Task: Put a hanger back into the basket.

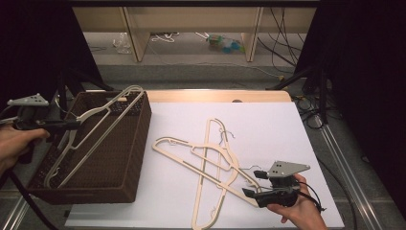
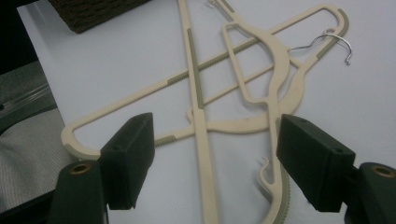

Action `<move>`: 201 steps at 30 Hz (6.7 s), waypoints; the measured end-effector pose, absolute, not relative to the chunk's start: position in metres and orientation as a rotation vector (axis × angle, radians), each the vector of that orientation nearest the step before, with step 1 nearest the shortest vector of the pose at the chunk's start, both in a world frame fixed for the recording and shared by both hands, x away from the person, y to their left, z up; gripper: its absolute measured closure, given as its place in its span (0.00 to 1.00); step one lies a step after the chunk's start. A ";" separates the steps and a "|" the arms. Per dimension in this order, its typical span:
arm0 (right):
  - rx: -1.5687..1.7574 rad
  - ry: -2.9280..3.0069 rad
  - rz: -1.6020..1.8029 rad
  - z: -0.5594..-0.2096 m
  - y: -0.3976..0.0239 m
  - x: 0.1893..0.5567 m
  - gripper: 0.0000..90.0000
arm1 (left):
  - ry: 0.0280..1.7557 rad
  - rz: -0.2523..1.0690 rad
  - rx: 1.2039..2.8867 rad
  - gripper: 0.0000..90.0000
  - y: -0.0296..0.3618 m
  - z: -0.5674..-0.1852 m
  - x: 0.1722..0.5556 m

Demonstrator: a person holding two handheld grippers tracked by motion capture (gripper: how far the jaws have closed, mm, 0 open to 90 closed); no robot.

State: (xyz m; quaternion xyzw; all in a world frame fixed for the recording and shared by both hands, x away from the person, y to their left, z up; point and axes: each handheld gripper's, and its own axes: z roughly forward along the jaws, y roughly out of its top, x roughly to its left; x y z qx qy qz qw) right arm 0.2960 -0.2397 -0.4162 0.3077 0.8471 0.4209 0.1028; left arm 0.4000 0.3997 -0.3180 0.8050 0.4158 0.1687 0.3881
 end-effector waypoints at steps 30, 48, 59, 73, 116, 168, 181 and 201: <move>0.911 2.511 1.236 -0.420 -0.239 0.297 0.32 | 1.222 0.441 2.091 0.94 0.401 -0.379 0.429; 0.922 2.500 1.245 -0.422 -0.239 0.298 0.30 | 1.447 0.630 1.965 0.59 0.410 -0.375 0.419; 0.951 2.455 1.248 -0.421 -0.243 0.300 0.29 | 1.286 0.680 1.750 0.39 0.356 -0.332 0.360; 0.988 2.430 1.244 -0.428 -0.247 0.304 0.29 | 0.851 0.514 1.822 0.31 0.235 -0.343 0.302; 1.017 2.469 1.178 -0.444 -0.238 0.319 0.31 | 0.719 0.419 1.853 0.19 0.162 -0.441 0.284; 1.059 2.670 0.733 -0.469 -0.206 0.377 0.88 | 0.682 0.395 1.930 0.19 0.159 -0.449 0.288; 0.879 2.673 0.685 -0.444 -0.216 0.360 0.89 | 0.684 0.385 1.953 0.20 0.146 -0.452 0.296; 0.742 2.692 0.673 -0.419 -0.213 0.332 0.89 | 0.732 0.332 2.108 0.25 0.081 -0.454 0.382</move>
